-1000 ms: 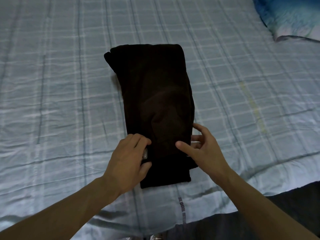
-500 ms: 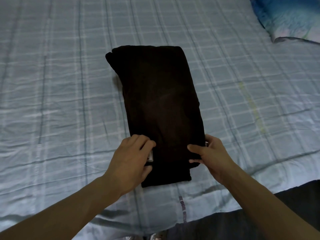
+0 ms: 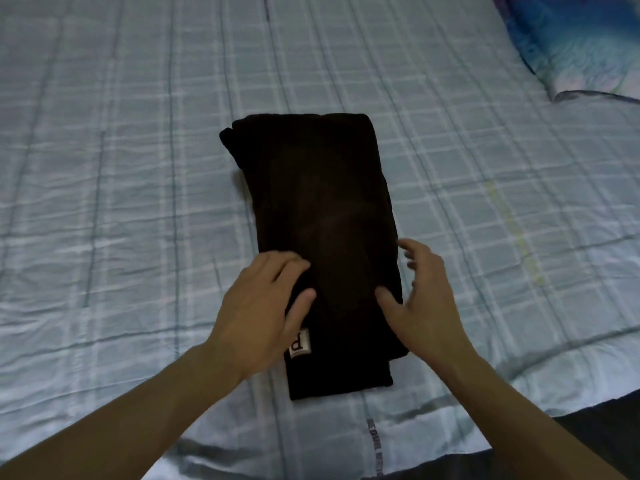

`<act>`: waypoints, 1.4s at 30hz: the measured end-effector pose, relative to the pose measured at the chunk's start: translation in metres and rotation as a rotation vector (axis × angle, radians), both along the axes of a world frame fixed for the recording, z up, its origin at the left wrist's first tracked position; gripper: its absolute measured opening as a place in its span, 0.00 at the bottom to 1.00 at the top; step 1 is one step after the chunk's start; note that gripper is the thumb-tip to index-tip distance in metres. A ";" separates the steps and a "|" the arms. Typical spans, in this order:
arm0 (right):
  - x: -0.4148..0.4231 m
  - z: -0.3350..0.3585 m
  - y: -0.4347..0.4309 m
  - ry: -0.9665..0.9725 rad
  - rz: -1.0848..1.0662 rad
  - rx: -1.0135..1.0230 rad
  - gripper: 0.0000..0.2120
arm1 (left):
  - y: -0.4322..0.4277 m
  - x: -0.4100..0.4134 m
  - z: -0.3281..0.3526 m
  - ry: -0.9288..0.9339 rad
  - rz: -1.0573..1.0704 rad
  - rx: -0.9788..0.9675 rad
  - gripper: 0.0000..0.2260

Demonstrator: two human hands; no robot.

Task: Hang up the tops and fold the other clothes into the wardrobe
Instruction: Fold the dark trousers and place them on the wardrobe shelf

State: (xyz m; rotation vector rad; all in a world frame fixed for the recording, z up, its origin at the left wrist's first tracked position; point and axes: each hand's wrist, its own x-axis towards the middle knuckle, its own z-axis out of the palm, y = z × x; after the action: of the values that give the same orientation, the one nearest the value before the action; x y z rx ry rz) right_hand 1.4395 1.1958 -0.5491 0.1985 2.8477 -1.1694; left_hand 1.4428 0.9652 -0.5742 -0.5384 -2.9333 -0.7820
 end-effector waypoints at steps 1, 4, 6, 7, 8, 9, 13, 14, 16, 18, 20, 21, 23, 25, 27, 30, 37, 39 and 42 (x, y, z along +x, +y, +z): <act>-0.007 0.002 -0.006 0.118 0.080 0.055 0.27 | 0.003 -0.008 -0.001 0.004 0.012 -0.039 0.23; -0.028 -0.005 -0.028 0.220 0.313 0.232 0.22 | 0.014 -0.028 -0.009 -0.021 -0.007 -0.202 0.28; -0.035 -0.021 -0.036 0.139 0.430 0.333 0.25 | 0.021 -0.036 -0.020 -0.051 -0.029 -0.266 0.29; -0.036 -0.031 -0.035 0.095 0.459 0.372 0.27 | 0.022 -0.038 -0.027 -0.072 -0.040 -0.289 0.30; -0.035 -0.042 -0.034 0.064 0.469 0.394 0.28 | 0.021 -0.038 -0.034 -0.094 -0.051 -0.310 0.30; -0.033 -0.053 -0.031 0.048 0.469 0.407 0.29 | 0.020 -0.038 -0.042 -0.115 -0.063 -0.331 0.31; -0.026 -0.087 -0.026 0.056 0.455 0.477 0.30 | 0.015 -0.033 -0.067 -0.174 -0.098 -0.365 0.32; -0.027 -0.093 -0.026 0.061 0.446 0.481 0.30 | 0.015 -0.034 -0.072 -0.183 -0.094 -0.366 0.32; -0.032 -0.103 -0.025 0.062 0.434 0.477 0.30 | 0.018 -0.038 -0.079 -0.206 -0.095 -0.361 0.32; -0.039 -0.113 -0.022 0.056 0.429 0.471 0.30 | 0.021 -0.045 -0.087 -0.233 -0.099 -0.378 0.33; -0.044 -0.119 -0.020 0.042 0.426 0.477 0.30 | 0.022 -0.052 -0.093 -0.272 -0.113 -0.400 0.33; -0.046 -0.120 -0.020 0.038 0.429 0.479 0.30 | 0.022 -0.054 -0.093 -0.288 -0.121 -0.406 0.34; -0.046 -0.115 -0.021 0.044 0.439 0.467 0.30 | 0.022 -0.055 -0.087 -0.306 -0.128 -0.401 0.34; -0.044 -0.107 -0.021 0.048 0.449 0.450 0.30 | 0.020 -0.053 -0.079 -0.304 -0.134 -0.375 0.34; -0.039 -0.098 -0.020 0.054 0.484 0.447 0.30 | 0.016 -0.048 -0.070 -0.270 -0.155 -0.358 0.34; -0.013 -0.086 -0.013 0.131 0.612 0.434 0.28 | 0.004 -0.023 -0.059 -0.138 -0.250 -0.329 0.34; 0.064 -0.084 0.035 0.096 0.826 0.553 0.52 | -0.009 0.053 -0.060 -0.137 -0.477 -0.470 0.59; 0.065 -0.085 0.039 0.035 0.840 0.640 0.61 | 0.000 0.053 -0.061 -0.142 -0.441 -0.531 0.63; 0.061 -0.087 0.033 0.062 0.781 0.615 0.59 | 0.010 0.048 -0.060 -0.138 -0.409 -0.552 0.61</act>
State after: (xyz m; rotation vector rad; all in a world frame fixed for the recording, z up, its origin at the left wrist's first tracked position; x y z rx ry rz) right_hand 1.5002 1.2288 -0.6362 -0.8539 2.7676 -0.1525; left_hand 1.4906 0.9750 -0.6338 -1.1886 -3.1984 0.0053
